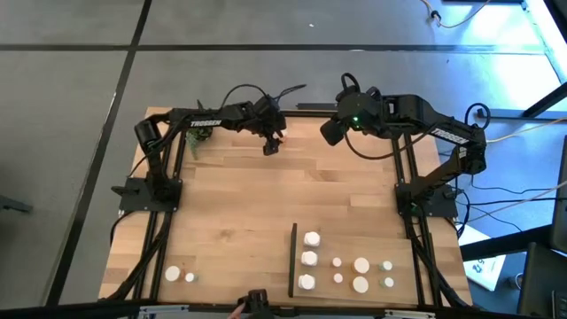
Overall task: Pick and place medicine bottles onto shelf by color
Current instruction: Put the top pink pill bottle on the shelf
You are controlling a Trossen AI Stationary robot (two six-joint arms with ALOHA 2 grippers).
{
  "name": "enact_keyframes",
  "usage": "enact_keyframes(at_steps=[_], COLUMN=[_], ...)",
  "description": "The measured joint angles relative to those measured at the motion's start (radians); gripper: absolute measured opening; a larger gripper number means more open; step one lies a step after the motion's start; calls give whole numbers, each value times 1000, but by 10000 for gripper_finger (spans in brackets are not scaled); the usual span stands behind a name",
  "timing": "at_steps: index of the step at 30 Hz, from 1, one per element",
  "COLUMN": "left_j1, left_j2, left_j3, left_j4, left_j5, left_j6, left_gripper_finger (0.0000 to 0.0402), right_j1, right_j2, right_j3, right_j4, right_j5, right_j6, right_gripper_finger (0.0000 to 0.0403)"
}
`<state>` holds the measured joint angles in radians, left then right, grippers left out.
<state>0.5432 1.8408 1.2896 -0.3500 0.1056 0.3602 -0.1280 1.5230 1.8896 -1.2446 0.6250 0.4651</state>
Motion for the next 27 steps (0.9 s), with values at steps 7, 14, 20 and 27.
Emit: enact_keyframes(at_steps=[7, 14, 20, 27], left_j1=[36, 38, 37, 41], left_j2=[12, 87, 104, 104], left_j3=[0, -1, 0, 0], left_j4=[53, 61, 100, 144], left_j5=[56, 87, 61, 68], left_j6=[43, 37, 47, 62], left_gripper_finger=[284, 284, 284, 284], right_j1=[0, 0, 0, 0], right_j2=[0, 0, 0, 0], right_j3=[0, 0, 1, 1], right_j4=[0, 5, 13, 13], right_j5=[0, 1, 2, 3], right_j6=[-2, -2, 0, 1], right_gripper_finger=[174, 174, 174, 174])
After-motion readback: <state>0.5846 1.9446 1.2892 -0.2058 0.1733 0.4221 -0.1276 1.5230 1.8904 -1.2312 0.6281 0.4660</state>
